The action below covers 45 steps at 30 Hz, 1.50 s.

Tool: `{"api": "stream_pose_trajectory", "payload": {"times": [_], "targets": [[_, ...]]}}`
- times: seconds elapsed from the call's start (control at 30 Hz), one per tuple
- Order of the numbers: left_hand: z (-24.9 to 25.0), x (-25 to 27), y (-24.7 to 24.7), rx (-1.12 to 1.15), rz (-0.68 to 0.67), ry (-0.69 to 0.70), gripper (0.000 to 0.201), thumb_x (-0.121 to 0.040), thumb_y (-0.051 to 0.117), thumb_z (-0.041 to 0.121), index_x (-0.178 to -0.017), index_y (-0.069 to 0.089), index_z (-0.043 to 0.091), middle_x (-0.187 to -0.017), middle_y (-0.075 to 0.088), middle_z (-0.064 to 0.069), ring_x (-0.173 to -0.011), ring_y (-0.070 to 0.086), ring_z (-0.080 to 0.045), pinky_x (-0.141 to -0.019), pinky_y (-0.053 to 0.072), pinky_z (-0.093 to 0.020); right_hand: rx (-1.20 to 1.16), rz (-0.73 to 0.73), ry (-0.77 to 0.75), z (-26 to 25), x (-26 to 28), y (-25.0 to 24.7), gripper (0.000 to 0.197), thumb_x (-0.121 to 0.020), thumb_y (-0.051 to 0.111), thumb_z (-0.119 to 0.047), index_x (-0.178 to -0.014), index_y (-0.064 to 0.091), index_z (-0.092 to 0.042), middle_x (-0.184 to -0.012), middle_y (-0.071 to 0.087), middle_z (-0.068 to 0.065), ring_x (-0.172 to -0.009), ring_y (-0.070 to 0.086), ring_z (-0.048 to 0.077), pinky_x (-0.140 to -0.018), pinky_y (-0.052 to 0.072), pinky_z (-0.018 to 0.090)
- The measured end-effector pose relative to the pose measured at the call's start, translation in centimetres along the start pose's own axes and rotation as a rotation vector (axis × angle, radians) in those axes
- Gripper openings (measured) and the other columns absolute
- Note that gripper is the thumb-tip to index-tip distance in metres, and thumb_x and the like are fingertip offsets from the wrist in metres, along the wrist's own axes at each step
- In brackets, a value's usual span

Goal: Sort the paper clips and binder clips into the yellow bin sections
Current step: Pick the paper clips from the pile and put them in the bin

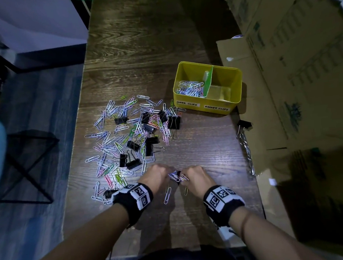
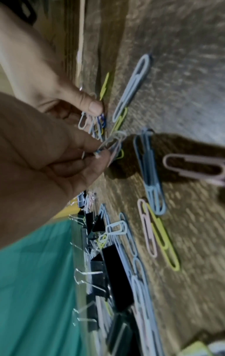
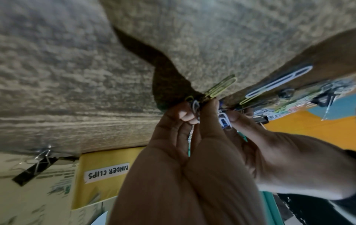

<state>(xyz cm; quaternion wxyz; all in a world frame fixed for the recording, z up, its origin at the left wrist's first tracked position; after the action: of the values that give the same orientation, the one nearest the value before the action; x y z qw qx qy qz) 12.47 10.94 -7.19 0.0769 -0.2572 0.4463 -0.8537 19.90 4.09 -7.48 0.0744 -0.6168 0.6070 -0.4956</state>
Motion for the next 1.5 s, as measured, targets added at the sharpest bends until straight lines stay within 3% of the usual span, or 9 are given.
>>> {"api": "stream_pose_trajectory", "payload": {"times": [0.17, 0.33, 0.5, 0.7, 0.93, 1.03, 1.13, 1.33, 1.5], "targets": [[-1.8, 0.3, -1.6, 0.239, 0.131, -0.118, 0.023, -0.082, 0.068, 0.016, -0.105, 0.071, 0.017, -0.091, 0.073, -0.005, -0.075, 0.064, -0.015, -0.073, 0.048, -0.022, -0.008, -0.050, 0.016, 0.2, -0.6, -0.1, 0.010, -0.086, 0.064, -0.020, -0.093, 0.070, -0.015, -0.083, 0.069, 0.013, -0.078, 0.064, 0.028, -0.069, 0.050, 0.030], [-4.3, 0.4, -1.0, 0.602, 0.086, -0.321, 0.024, -0.077, 0.074, 0.010, -0.100, 0.072, 0.013, -0.078, 0.074, -0.003, -0.063, 0.064, -0.015, -0.067, 0.055, -0.033, -0.146, -0.009, 0.010, 0.9, -0.8, -0.7, 0.005, -0.081, 0.069, -0.020, -0.085, 0.072, -0.019, -0.069, 0.065, 0.002, -0.067, 0.058, 0.015, -0.062, 0.038, 0.021], [-6.4, 0.8, -0.9, 1.087, 0.140, -0.557, 0.025, -0.076, 0.071, 0.000, -0.100, 0.065, 0.005, -0.058, 0.069, 0.002, -0.049, 0.063, -0.009, -0.050, 0.053, -0.021, -0.511, -0.003, 0.105, 3.2, -1.4, -0.6, 0.015, -0.075, 0.078, -0.014, -0.089, 0.072, -0.011, -0.081, 0.072, 0.010, -0.071, 0.060, 0.012, -0.074, 0.052, 0.032], [-5.0, -1.6, -5.3, 1.306, 0.177, -0.443, 0.019, -0.076, 0.064, -0.010, -0.093, 0.066, -0.003, -0.071, 0.073, -0.002, -0.059, 0.065, -0.009, -0.057, 0.055, -0.019, -0.962, 0.067, 0.128, 3.5, -1.4, -2.8, 0.020, -0.075, 0.073, 0.004, -0.080, 0.064, -0.013, -0.074, 0.063, 0.003, -0.057, 0.057, -0.004, -0.063, 0.048, 0.011], [-1.4, -9.4, -15.3, 1.338, 0.215, -0.272, 0.016, -0.079, 0.062, -0.008, -0.092, 0.065, -0.001, -0.067, 0.071, 0.001, -0.058, 0.064, -0.008, -0.057, 0.054, -0.017, -1.093, 0.245, 0.065, 2.1, -1.0, -10.6, 0.020, -0.070, 0.078, -0.005, -0.083, 0.068, -0.017, -0.080, 0.067, 0.007, -0.070, 0.058, 0.009, -0.071, 0.050, 0.020], [-1.3, -13.5, -18.2, 1.263, 0.339, -0.314, 0.027, -0.077, 0.067, -0.006, -0.103, 0.061, -0.010, -0.070, 0.068, -0.007, -0.046, 0.060, -0.008, -0.045, 0.049, -0.016, -1.049, 0.301, 0.004, 0.9, -1.1, -15.0, 0.018, -0.072, 0.077, -0.005, -0.084, 0.069, -0.015, -0.082, 0.070, 0.007, -0.074, 0.059, 0.012, -0.075, 0.051, 0.025], [-1.4, -17.2, -18.5, 1.141, 0.383, -0.394, 0.014, -0.076, 0.071, -0.004, -0.088, 0.064, -0.002, -0.080, 0.064, -0.017, -0.044, 0.060, -0.009, -0.044, 0.050, -0.016, -1.012, 0.356, -0.057, 0.1, -1.8, -19.1, 0.018, -0.074, 0.075, -0.002, -0.090, 0.070, -0.007, -0.083, 0.069, 0.008, -0.071, 0.060, 0.011, -0.072, 0.053, 0.024], [-1.7, -20.4, -17.5, 0.641, 0.235, -0.351, 0.030, -0.075, 0.071, 0.013, -0.105, 0.070, 0.017, -0.101, 0.072, -0.007, -0.084, 0.068, -0.020, -0.081, 0.055, -0.032, -0.878, 0.484, -0.075, 1.2, -6.9, -25.8, 0.017, -0.075, 0.075, -0.002, -0.084, 0.069, -0.015, -0.078, 0.069, -0.001, -0.064, 0.063, 0.005, -0.063, 0.054, 0.018], [-0.9, -15.6, -18.9, 1.000, 0.479, -0.296, 0.016, -0.086, 0.055, -0.004, -0.097, 0.066, 0.002, -0.083, 0.067, -0.008, -0.070, 0.063, -0.015, -0.063, 0.054, -0.024, -0.531, 0.488, 0.023, 1.9, -12.2, -27.1, 0.013, -0.077, 0.076, -0.017, -0.087, 0.068, -0.018, -0.085, 0.069, 0.001, -0.079, 0.066, 0.013, -0.079, 0.056, 0.031]]}}
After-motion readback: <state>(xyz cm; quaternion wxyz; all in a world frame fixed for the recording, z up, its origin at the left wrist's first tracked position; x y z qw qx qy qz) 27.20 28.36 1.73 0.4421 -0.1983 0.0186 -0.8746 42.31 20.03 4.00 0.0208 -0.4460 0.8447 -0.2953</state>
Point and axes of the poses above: each hand's wrist, its own x-axis away from the middle knuckle, its own y-axis out of the palm, z = x × y, the point moved 9 cm from there along -x, towards the middle knuckle
